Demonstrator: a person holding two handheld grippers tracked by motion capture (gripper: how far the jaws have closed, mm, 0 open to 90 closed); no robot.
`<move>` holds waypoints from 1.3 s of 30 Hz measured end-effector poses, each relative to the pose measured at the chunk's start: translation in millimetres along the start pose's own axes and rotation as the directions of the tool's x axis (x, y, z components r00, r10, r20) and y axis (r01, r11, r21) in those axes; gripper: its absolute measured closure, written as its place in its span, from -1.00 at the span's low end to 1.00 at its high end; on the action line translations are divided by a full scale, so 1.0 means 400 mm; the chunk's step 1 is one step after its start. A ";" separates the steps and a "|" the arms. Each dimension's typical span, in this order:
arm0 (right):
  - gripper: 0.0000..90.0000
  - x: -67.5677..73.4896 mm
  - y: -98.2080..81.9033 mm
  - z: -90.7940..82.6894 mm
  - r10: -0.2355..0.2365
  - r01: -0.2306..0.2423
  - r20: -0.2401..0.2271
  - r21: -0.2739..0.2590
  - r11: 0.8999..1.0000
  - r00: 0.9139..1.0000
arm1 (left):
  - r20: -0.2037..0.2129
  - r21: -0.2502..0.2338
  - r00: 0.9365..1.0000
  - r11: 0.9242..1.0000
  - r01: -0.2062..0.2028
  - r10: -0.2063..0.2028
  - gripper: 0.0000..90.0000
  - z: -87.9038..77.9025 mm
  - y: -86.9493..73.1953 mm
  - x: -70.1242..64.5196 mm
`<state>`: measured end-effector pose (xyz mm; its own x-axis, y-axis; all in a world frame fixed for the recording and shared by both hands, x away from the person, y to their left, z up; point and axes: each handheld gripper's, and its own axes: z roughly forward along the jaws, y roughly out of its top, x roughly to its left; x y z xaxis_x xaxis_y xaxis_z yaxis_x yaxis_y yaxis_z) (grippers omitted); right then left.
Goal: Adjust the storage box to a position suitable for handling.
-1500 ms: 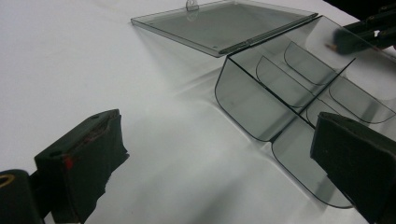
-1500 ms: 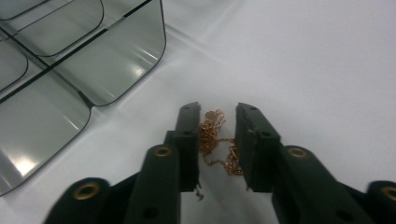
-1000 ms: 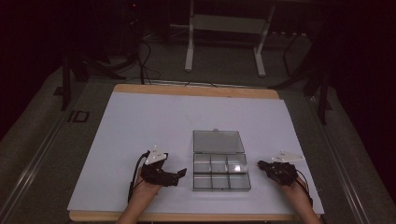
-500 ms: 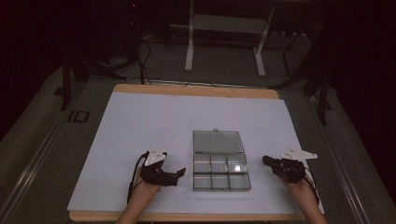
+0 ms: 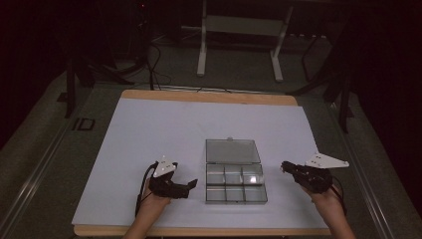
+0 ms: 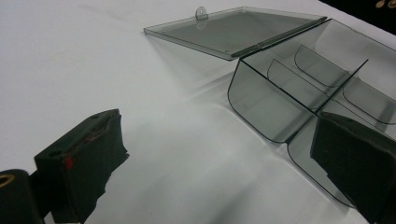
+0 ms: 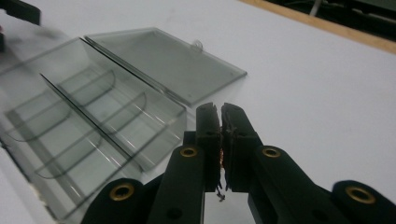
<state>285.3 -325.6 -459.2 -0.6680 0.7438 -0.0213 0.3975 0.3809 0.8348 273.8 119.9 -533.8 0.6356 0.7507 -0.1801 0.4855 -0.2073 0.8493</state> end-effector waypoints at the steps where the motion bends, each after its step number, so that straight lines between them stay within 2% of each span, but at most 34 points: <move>1: 0.92 0.003 0.005 -0.002 -0.002 0.002 -0.004 -0.004 1.000 1.000 | 0.001 -0.002 1.000 1.000 0.003 -0.003 -0.93 0.000 0.000 0.000; 10: 0.92 0.037 0.039 -0.015 -0.015 0.014 -0.037 -0.040 0.999 0.999 | 0.001 -0.009 1.000 1.000 0.009 -0.009 -0.93 -0.002 0.000 0.003; 20: 0.92 0.088 0.066 0.001 -0.063 0.059 -0.089 -0.051 0.997 0.994 | 0.004 -0.009 1.000 1.000 0.006 -0.006 -0.93 -0.002 0.001 0.002; 32: 0.92 0.150 0.097 0.031 -0.111 0.100 -0.158 -0.076 0.992 0.981 | 0.003 -0.012 1.000 1.000 0.003 -0.003 -0.93 -0.005 0.001 0.003; 39: 0.92 0.186 0.100 0.055 -0.130 0.118 -0.199 -0.074 0.990 0.971 | 0.002 -0.012 1.000 1.000 0.001 -0.001 -0.93 -0.005 0.000 0.003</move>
<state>265.2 -243.0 -439.4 -0.8260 0.5633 -0.0199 0.2685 0.4243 0.8648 273.1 122.1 -532.9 0.6366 0.7495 -0.1816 0.4788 -0.1995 0.8550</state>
